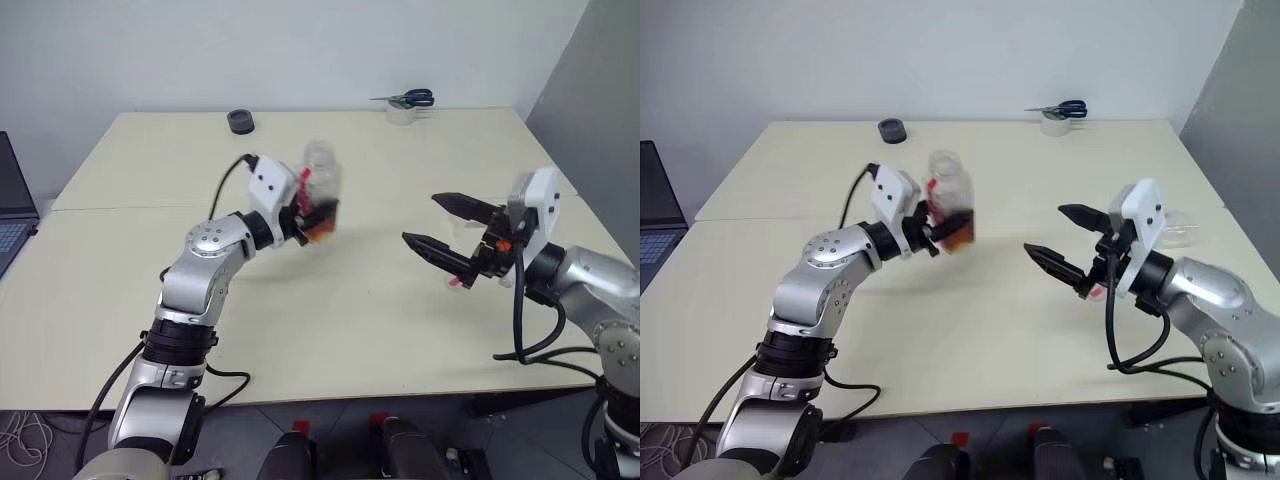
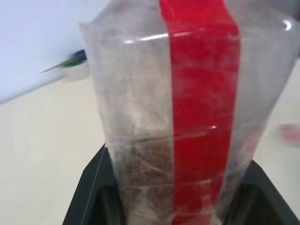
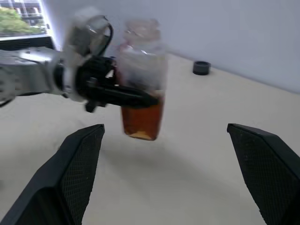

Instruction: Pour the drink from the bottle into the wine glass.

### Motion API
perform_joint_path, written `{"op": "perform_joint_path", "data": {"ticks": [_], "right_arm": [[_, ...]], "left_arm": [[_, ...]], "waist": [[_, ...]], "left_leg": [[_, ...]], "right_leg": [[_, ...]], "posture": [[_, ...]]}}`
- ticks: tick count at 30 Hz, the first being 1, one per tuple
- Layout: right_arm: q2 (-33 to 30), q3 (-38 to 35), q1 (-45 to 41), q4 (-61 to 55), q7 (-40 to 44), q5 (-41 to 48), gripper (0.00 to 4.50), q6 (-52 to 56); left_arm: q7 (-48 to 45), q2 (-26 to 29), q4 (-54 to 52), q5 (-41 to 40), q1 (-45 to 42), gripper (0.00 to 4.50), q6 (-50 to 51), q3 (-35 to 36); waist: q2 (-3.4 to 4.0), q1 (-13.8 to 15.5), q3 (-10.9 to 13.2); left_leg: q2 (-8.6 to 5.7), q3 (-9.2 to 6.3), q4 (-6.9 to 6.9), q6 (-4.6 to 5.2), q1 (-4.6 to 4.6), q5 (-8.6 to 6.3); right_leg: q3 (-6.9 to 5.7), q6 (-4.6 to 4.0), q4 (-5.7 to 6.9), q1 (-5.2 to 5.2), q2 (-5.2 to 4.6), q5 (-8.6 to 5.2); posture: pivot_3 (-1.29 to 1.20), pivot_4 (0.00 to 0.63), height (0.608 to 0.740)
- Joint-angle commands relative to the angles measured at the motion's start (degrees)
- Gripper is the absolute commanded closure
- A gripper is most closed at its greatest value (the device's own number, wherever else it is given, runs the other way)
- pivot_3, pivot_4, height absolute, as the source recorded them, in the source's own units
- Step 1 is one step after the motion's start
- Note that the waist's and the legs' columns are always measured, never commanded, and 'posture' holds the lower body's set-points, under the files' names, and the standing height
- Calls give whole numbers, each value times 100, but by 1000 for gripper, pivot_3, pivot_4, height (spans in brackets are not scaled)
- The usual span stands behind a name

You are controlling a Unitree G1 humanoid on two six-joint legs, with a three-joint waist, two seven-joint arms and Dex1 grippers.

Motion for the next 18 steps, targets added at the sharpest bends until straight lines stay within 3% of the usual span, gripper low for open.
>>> {"op": "perform_joint_path", "data": {"ticks": [1, 7, 18], "right_arm": [[67, -14, -489, -2, -165, 534, 27, 253], [290, 152, -1079, 239, -301, 858, 27, 360], [402, 419, -1323, 505, -258, 757, 27, 273]], "left_arm": [[1226, -6, 248, 643, -273, 2693, -516, 485], [2437, -138, 713, 1016, -19, 2693, -977, 1053], [2489, -499, 1487, 586, 490, 2693, -1634, 1581]], "waist": [[0, -1, 0], [-1, 11, 0], [-4, 30, -2]], "left_leg": [[1, -1, 1, 0, -2, 0], [-4, 5, 2, -1, -10, 0], [-8, 3, 10, -1, -17, 0]], "right_leg": [[0, 0, 0, -3, 0, 0], [3, 1, 1, -13, -13, 1], [-4, 3, 2, -15, -22, 3]], "posture": [[0, 150, 740], [0, 150, 740], [0, 150, 740]]}}
